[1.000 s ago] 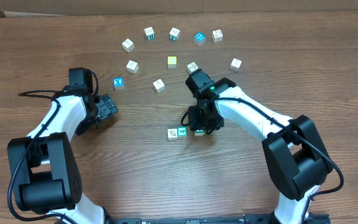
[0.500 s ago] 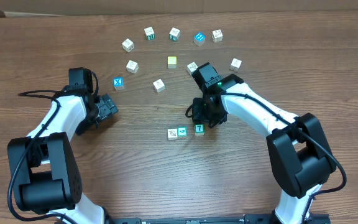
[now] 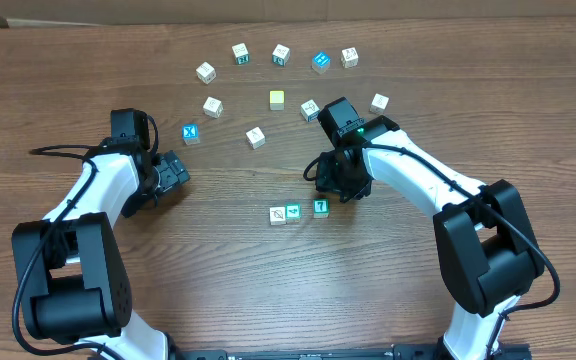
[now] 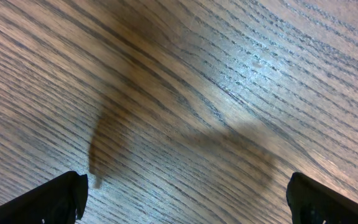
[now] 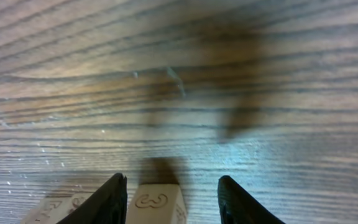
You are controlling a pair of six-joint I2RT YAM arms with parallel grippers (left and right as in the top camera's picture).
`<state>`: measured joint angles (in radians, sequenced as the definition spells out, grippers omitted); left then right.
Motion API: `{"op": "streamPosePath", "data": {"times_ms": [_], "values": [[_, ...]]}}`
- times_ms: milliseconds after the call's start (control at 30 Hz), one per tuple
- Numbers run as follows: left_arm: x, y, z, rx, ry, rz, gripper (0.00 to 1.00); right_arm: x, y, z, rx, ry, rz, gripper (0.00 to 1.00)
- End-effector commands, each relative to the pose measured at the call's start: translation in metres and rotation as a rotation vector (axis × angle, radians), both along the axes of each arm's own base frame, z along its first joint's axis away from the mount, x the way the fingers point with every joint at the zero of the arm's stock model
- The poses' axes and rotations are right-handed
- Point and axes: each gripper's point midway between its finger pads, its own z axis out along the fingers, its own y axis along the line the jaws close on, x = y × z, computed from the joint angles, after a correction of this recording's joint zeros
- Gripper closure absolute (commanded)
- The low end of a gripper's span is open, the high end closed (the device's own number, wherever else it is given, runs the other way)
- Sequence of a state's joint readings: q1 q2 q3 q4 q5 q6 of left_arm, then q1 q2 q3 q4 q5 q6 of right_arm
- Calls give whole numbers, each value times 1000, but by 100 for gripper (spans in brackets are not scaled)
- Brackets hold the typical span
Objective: Form a horizontal line
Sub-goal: 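Open the right gripper and raise it off the green 7 block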
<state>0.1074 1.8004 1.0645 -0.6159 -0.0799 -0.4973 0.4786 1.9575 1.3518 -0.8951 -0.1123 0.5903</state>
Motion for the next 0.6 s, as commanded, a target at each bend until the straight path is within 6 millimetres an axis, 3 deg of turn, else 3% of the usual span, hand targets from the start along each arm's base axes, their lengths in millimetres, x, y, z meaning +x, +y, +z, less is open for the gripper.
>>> {"op": "streamPosePath", "data": {"times_ms": [0, 333, 567], "values": [[-3, 2, -5, 5, 16, 1, 0, -3, -8, -9, -38, 22, -18, 55], [-3, 2, -5, 5, 16, 1, 1, -21, -25, -10, -122, 90, -57, 57], [-3, 2, -5, 5, 16, 1, 1, -26, -27, -10, -134, 112, -53, 60]]}}
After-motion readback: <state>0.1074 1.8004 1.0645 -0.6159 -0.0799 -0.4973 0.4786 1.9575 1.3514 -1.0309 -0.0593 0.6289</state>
